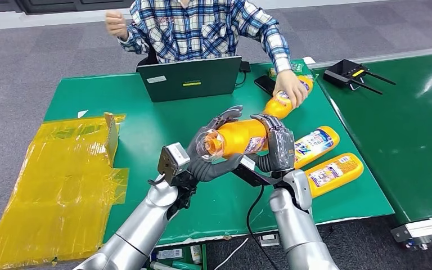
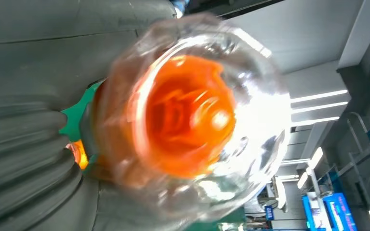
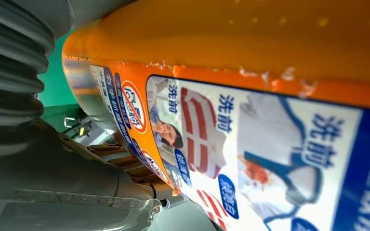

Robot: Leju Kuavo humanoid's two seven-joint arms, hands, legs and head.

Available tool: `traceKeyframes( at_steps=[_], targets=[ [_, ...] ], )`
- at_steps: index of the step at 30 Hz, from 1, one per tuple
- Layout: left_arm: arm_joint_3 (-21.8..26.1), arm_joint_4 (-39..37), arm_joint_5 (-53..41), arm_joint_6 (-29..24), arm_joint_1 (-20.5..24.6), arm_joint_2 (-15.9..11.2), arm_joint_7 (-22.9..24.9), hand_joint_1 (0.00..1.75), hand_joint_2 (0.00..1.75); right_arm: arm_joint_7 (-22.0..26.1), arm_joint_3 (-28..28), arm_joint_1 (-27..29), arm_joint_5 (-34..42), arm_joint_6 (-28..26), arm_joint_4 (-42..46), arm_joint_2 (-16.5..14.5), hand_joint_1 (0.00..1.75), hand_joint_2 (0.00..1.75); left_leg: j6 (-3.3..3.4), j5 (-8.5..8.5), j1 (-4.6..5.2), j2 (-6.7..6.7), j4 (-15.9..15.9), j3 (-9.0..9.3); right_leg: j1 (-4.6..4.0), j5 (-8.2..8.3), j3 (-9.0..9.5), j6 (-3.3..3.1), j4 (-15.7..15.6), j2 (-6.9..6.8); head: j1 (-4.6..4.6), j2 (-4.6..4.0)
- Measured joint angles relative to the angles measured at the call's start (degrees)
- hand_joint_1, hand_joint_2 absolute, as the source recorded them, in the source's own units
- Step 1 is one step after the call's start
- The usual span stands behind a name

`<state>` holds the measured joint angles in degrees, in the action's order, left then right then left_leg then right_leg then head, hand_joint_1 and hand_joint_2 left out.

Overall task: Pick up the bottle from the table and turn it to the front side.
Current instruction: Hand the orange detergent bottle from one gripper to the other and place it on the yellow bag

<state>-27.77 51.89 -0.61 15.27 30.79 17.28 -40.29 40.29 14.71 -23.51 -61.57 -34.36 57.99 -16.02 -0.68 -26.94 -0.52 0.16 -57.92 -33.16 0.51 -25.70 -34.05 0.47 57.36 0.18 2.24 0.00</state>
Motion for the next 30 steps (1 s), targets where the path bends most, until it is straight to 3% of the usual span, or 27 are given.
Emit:
traceKeyframes(
  at_steps=[9, 10, 13, 14, 21, 30],
  targets=[
    [0.06, 2.88, 2.43, -1.16, -1.29, -0.62, 0.08, 1.75, 1.75, -0.03, -0.74, 0.0, -0.7, -2.91, -1.13, -0.56, 1.75, 1.75, 0.0, 0.0, 0.0, -0.01, 0.0, -0.03, 0.0, -0.01, -0.02, 0.0, 0.0, -0.04, 0.01, 0.0],
    [0.08, 3.2, 2.6, -1.38, -1.47, -0.68, 0.1, 1.75, 1.75, -0.02, -0.74, -0.01, -0.79, -2.91, -1.27, -0.6, 1.44, 1.75, 0.0, 0.0, 0.0, -0.01, 0.0, -0.04, 0.0, -0.01, -0.02, 0.0, 0.0, -0.05, 0.01, 0.0],
    [0.11, 4.03, 2.98, -2.0, -1.91, -0.9, 0.15, 1.75, 1.75, 0.01, -0.79, -0.05, -0.79, -2.93, -1.79, -0.69, 0.13, 1.75, 0.0, 0.0, 0.0, -0.01, 0.0, -0.05, 0.0, -0.01, -0.03, 0.0, 0.0, -0.05, 0.01, -0.01],
    [0.12, 4.25, 3.05, -2.2, -2.0, -0.97, 0.16, 1.75, 1.75, 0.02, -0.83, -0.07, -0.65, -2.93, -1.98, -0.71, 0.0, 1.75, 0.0, 0.0, 0.0, -0.01, 0.0, -0.05, 0.0, -0.01, -0.03, 0.0, 0.0, -0.05, 0.01, -0.01],
    [0.13, 6.78, 1.0, -5.4, -2.94, -1.32, 0.16, 1.75, 1.75, 0.04, -1.23, -0.13, 1.91, -1.63, -2.74, -0.75, 0.0, 1.75, 0.0, 0.0, 0.0, -0.01, 0.0, -0.06, 0.0, -0.01, -0.06, 0.0, 0.0, -0.05, 0.01, 0.0],
    [0.13, 9.49, -0.65, -8.31, -3.63, -1.91, 0.18, 1.75, 1.75, 0.04, -1.25, -0.1, 2.37, 10.95, -2.09, -0.75, 0.0, 1.75, 0.0, 0.01, 0.0, 0.01, 0.0, -0.05, 0.0, -0.01, -0.08, 0.0, 0.0, -0.03, 0.01, -0.01]
  ],
)
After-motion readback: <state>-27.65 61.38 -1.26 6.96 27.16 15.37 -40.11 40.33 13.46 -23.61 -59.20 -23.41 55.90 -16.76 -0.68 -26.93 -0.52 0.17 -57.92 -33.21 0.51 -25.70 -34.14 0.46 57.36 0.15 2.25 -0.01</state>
